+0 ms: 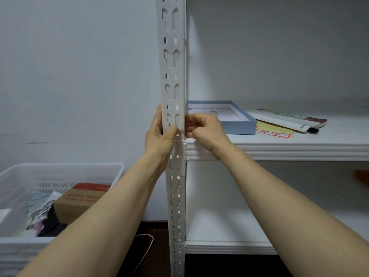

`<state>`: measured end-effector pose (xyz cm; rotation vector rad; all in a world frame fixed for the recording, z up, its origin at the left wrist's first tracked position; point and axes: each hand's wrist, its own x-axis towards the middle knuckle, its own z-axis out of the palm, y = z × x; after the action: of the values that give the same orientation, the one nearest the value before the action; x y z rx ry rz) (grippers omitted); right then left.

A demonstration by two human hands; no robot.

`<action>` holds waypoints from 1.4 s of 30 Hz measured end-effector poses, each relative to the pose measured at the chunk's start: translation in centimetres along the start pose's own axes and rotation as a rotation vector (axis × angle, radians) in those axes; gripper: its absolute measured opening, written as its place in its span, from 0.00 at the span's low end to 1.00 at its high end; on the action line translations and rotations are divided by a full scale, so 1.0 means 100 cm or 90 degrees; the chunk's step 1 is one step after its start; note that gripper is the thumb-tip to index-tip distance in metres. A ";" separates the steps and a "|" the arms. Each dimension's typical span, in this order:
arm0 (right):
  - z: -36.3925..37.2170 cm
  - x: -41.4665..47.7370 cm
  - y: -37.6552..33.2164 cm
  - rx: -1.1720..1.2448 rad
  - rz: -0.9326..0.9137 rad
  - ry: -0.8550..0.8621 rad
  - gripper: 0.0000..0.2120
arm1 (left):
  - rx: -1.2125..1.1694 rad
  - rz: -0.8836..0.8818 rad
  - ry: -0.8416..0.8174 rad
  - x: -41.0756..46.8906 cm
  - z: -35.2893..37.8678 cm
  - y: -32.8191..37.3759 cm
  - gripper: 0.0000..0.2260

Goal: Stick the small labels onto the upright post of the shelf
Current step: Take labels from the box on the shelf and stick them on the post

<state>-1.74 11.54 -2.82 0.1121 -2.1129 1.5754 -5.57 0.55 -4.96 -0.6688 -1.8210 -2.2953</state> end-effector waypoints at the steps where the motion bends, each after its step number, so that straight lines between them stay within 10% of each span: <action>1: 0.000 0.000 0.000 0.000 -0.001 -0.001 0.24 | -0.003 0.000 0.000 0.000 0.000 0.000 0.32; 42: -0.002 0.001 0.003 -0.021 -0.015 -0.005 0.22 | -0.045 -0.003 0.007 0.004 0.003 -0.004 0.31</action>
<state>-1.92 11.85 -3.00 0.1315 -2.1349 1.5281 -6.06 0.98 -5.14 -0.6607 -1.7455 -2.3724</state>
